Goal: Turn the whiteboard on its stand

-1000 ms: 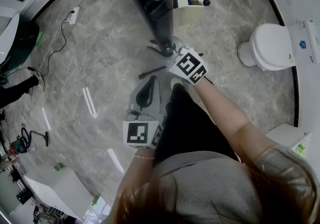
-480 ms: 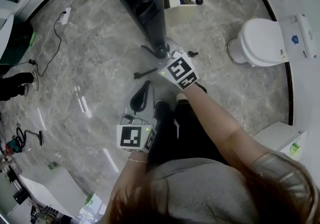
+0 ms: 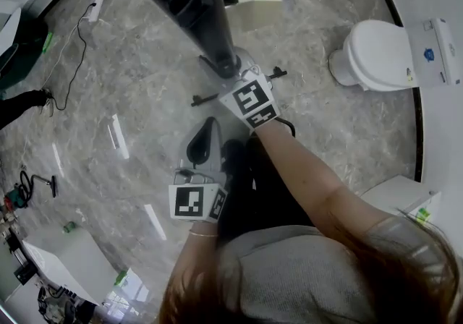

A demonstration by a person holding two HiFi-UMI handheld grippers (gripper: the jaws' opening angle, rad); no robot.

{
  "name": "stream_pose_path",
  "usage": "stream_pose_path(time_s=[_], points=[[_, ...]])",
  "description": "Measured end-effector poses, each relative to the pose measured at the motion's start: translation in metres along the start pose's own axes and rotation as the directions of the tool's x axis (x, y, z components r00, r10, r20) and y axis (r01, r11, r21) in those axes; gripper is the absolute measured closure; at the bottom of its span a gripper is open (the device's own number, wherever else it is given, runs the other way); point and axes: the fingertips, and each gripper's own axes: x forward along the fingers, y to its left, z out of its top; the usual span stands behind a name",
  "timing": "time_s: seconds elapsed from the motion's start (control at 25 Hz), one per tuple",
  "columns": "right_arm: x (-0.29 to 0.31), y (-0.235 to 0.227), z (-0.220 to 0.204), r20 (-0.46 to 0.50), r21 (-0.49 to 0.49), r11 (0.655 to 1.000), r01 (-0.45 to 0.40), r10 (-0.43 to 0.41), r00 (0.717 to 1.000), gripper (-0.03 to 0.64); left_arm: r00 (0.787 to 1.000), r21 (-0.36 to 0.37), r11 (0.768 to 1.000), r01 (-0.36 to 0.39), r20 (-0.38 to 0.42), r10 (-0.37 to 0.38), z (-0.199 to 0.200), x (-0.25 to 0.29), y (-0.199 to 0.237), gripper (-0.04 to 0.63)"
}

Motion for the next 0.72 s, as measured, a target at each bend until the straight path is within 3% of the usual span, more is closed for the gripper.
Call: stream_pose_path(time_s=[0.72], points=[[-0.059,0.042,-0.01,0.042,0.019,0.986,0.164,-0.165,0.985,0.526,0.989,0.035,0.989,0.145,-0.044,-0.144,-0.039,-0.075,-0.028,0.595]])
